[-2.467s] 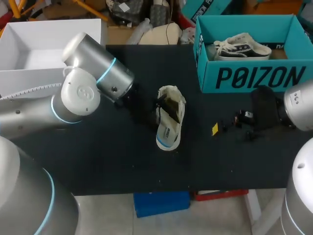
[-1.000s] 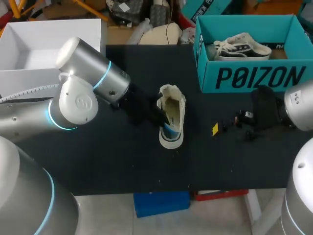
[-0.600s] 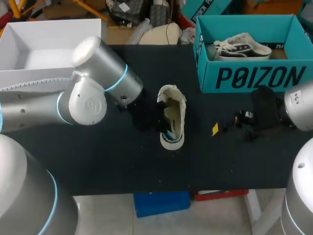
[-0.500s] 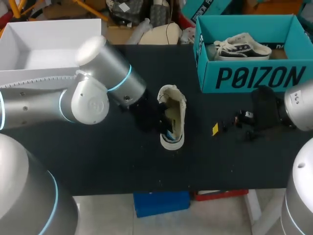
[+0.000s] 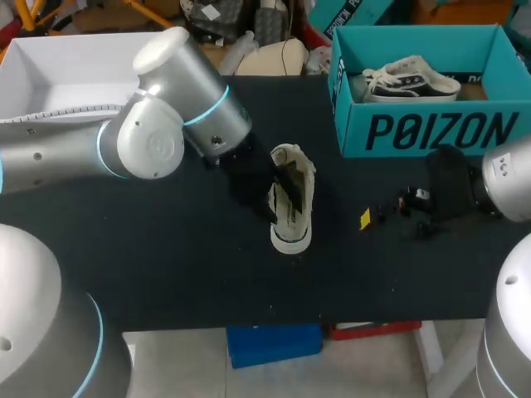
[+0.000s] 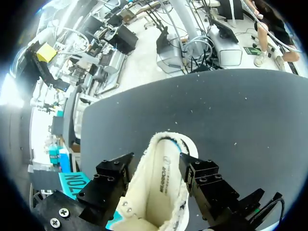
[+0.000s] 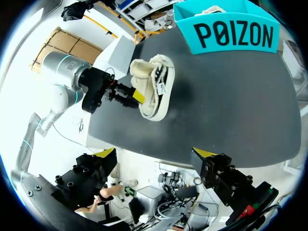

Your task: Take the shoe out of the shoebox, open the shoe tongue, remove and reinsert the insole, then place the shoe into the shoebox

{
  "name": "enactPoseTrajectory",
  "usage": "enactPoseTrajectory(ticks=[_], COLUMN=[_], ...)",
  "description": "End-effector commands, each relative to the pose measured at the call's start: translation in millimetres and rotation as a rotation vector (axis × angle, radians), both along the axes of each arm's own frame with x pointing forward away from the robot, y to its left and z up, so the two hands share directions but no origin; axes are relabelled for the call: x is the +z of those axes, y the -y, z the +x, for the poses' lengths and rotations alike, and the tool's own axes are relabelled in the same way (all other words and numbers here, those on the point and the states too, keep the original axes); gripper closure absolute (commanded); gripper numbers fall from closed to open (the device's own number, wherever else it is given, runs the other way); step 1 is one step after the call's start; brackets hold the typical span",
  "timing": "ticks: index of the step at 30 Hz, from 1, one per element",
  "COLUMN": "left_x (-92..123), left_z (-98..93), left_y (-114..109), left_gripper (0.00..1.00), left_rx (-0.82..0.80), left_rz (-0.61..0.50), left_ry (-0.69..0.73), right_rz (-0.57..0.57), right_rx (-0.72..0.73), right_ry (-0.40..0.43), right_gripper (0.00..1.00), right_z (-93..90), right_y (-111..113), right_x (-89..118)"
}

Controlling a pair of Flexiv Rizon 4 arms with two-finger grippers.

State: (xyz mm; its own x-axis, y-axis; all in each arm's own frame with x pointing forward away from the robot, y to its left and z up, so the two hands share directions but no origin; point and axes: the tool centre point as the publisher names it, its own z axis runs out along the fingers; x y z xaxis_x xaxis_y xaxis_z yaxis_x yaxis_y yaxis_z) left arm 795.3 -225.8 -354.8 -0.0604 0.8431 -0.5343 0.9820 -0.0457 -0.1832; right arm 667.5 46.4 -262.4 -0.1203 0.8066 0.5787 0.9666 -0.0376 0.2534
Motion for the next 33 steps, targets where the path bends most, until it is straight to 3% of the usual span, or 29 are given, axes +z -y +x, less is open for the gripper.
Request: enactPoseTrajectory(ticks=[1, 3, 5, 6, 9, 19, 29, 33], left_x=[40.4, 41.9, 37.7, 33.5, 18.0, -32.3, -77.5, -76.7], left_z=[1.1, 3.5, 2.6, 2.1, 1.4, 4.2, 4.3, 4.2], left_y=[-15.9, -12.6, -9.0, -7.4, -4.4, -2.4, 6.2, 8.3], left_gripper=[0.53, 0.66, 0.97, 1.00, 1.00, 1.00, 1.00, 1.00], left_rx=[0.015, 0.019, 0.007, -0.002, -0.032, -0.099, -0.151, -0.124], left_rz=[0.011, 0.019, 0.047, 0.066, 0.141, 0.289, 0.343, 0.309], left_ry=[0.063, 0.114, 0.159, 0.183, 0.259, 0.312, 0.288, 0.265], right_rz=[-0.002, -0.002, -0.002, -0.002, -0.002, -0.002, -0.002, -0.002], right_rx=[-0.001, -0.001, -0.001, -0.001, -0.001, -0.001, -0.001, -0.001], right_ry=[0.000, 0.000, 0.000, 0.000, 0.000, 0.000, 0.000, 0.000], right_gripper=[0.00, 0.00, 0.00, 0.00, 0.00, 0.00, 0.00, 0.00], right_z=[0.2, 0.2, 0.2, 0.2, 0.2, 0.2, 0.2, 0.2], right_y=[-1.4, -1.4, -1.4, -1.4, -1.4, -1.4, -1.4, -1.4], right_x=[-0.4, -0.4, -0.4, -0.4, -0.4, -0.4, -0.4, -0.4])
